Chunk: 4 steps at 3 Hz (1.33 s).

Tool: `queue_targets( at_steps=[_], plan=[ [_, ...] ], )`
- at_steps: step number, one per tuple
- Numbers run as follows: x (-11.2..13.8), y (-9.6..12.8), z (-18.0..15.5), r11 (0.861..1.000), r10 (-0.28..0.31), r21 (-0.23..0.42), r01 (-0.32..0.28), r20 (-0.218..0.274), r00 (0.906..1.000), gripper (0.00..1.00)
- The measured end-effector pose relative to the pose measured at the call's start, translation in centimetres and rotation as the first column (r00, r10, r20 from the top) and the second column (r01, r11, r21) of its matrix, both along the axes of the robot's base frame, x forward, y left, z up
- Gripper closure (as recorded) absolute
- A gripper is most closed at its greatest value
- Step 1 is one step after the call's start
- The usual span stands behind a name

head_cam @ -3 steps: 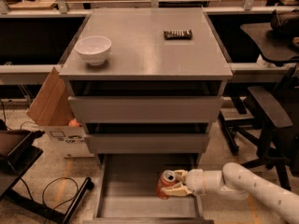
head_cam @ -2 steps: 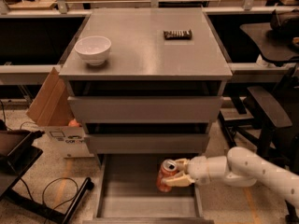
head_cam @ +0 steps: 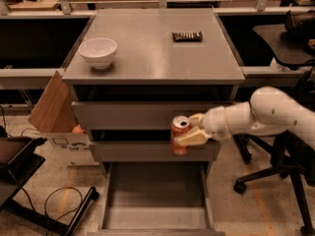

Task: Pick coke can from bottom drawer and place on counter

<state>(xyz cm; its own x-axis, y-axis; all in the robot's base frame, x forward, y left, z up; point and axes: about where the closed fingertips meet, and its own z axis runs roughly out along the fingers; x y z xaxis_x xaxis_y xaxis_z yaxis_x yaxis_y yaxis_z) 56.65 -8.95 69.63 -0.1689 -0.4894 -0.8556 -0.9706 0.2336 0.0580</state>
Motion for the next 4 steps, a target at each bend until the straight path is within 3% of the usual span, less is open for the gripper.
queue_targets(
  at_steps=[1,2,3,4],
  plan=[
    [1.9,-0.6,9.2,0.998,-0.023,-0.057,0.027,0.073,0.9971,1.0],
    [4.3,-1.9,15.6,0.994,-0.087,-0.055,0.094,0.112,0.9898,1.0],
    [7.9,-1.9,19.6,0.983,-0.182,-0.004,0.184,0.123,0.9756,1.0],
    [13.2,-2.4,21.9,0.944,-0.327,0.084,0.32,0.098,0.9398,1.0]
  ],
)
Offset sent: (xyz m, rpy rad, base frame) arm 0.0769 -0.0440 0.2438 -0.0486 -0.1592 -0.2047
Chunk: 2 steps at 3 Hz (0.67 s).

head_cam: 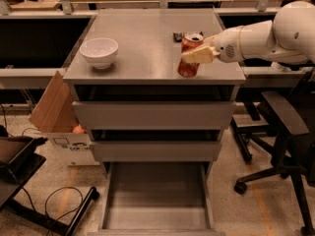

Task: Pick coke can from bottom drawer and place on counter

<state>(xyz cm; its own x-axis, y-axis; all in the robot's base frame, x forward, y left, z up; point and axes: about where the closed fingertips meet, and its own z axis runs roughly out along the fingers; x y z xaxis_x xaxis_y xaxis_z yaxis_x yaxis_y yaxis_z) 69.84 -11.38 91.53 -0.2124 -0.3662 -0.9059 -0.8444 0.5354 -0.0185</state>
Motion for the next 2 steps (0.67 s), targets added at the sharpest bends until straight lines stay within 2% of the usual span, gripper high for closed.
queue_targets(
  at_steps=[1,2],
  plan=[
    [2.9,-0.8,0.2,0.996,-0.087,0.036,0.087,-0.002,0.9962,1.0],
    [5.1,-2.1,-0.7,0.988,-0.149,0.041,0.148,0.021,0.9887,1.0]
  ],
)
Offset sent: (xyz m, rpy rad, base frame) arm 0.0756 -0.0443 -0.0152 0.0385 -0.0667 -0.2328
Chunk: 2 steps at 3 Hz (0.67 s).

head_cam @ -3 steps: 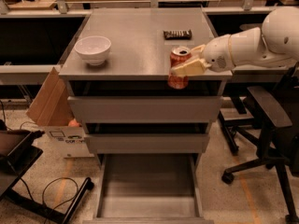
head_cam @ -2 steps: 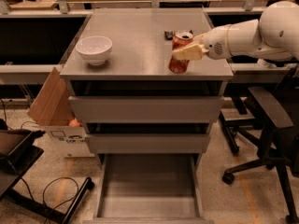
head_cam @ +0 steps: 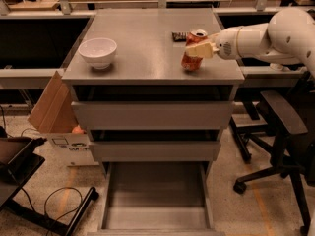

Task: Pick coke can from bottom drawer and place on counter

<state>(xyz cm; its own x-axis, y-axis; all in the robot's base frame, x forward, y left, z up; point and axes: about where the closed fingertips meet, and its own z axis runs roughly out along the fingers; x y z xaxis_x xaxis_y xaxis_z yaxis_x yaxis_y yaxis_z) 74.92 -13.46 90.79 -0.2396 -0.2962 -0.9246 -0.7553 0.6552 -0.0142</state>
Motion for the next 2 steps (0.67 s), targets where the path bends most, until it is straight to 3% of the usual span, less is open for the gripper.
queue_targets(
  at_steps=[2],
  plan=[
    [2.48,-0.58,-2.29,0.988,-0.091,-0.123,0.094,0.028,0.9954,1.0]
  ],
)
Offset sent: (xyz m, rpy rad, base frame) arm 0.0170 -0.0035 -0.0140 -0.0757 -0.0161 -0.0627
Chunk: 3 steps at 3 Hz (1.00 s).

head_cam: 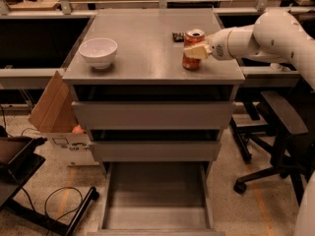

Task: Pick coke can from bottom drawer and place on counter

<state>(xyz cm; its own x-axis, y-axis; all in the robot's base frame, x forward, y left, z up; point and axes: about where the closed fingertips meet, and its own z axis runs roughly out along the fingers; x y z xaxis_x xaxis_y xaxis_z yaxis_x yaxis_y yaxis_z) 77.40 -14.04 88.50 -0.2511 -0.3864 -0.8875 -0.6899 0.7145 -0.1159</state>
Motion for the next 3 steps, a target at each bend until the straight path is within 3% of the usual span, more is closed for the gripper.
queue_targets(
  at_steps=[3],
  plan=[
    [0.08,0.52,-0.23,1.0,0.007,0.001,-0.007,-0.004,1.0,0.3]
  ],
)
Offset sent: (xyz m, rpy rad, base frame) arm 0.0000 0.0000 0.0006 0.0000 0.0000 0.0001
